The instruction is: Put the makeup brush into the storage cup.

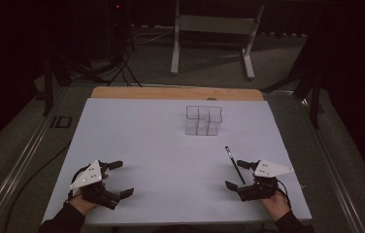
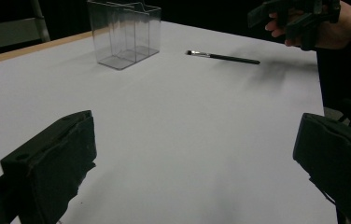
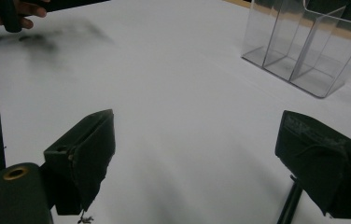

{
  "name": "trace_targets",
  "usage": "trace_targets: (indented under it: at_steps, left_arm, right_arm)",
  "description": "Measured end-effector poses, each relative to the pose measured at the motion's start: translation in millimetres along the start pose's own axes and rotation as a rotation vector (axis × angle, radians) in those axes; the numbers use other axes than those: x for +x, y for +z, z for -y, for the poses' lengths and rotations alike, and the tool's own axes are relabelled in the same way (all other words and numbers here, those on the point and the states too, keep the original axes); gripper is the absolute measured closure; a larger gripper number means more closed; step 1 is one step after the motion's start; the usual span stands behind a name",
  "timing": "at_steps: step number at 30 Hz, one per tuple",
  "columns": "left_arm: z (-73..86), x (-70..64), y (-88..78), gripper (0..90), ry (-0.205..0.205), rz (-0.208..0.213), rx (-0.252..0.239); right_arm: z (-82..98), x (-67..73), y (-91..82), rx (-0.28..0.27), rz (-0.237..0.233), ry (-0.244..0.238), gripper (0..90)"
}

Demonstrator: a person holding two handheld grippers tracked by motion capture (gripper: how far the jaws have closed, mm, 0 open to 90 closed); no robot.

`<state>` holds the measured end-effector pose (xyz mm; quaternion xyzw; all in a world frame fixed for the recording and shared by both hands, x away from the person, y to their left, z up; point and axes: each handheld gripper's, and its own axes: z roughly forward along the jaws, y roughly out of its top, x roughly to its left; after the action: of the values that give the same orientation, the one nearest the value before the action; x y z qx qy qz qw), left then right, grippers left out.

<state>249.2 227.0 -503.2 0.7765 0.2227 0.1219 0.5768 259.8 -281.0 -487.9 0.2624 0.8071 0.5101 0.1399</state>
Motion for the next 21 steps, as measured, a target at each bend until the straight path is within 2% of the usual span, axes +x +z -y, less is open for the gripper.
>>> trace_targets:
  at_steps: [4, 8, 12, 14, 16, 17, 18, 19, 21]
  left_arm:
    - [-0.6, 0.7, 0.3, 0.7, -0.008, 0.004, -0.009]
    - [-1.4, -0.5, 1.3, 0.7, -0.001, 0.008, -0.007]
    - [-1.9, -1.2, 1.8, 0.7, 0.003, 0.012, -0.007]
    - [-2.4, -0.8, 1.3, 0.7, -0.002, 0.010, -0.012]
    - [-2.8, -0.7, 1.2, 0.7, -0.003, 0.010, -0.015]
    - [-3.0, -0.6, 1.3, 0.7, -0.005, 0.010, -0.018]
    - [-3.2, -0.5, 1.3, 0.7, -0.008, 0.009, -0.018]
    - [-3.5, -0.4, 1.2, 0.7, -0.009, 0.006, -0.019]
    - [-4.2, 0.0, 0.7, 0.7, -0.017, 0.003, -0.029]
  right_arm:
    - [-2.4, 4.5, -0.4, -0.005, -0.011, -0.035, 12.0]
    - [-4.4, 5.7, -3.1, -0.021, -0.003, -0.046, 12.0]
    - [-10.0, 8.1, -8.4, -0.065, 0.031, -0.081, 14.3]
    - [-11.4, 8.0, -8.7, -0.050, -0.002, -0.046, 14.5]
    - [-12.1, 9.6, -8.6, -0.048, 0.020, -0.065, 14.6]
    - [-13.1, 9.7, -8.6, -0.050, 0.015, -0.070, 14.5]
    - [-14.1, 9.0, -8.2, -0.044, -0.004, -0.048, 14.5]
    - [-14.9, 8.4, -7.8, -0.044, -0.005, -0.038, 14.6]
    - [-17.4, 8.6, -8.8, -0.063, 0.004, -0.059, 14.6]
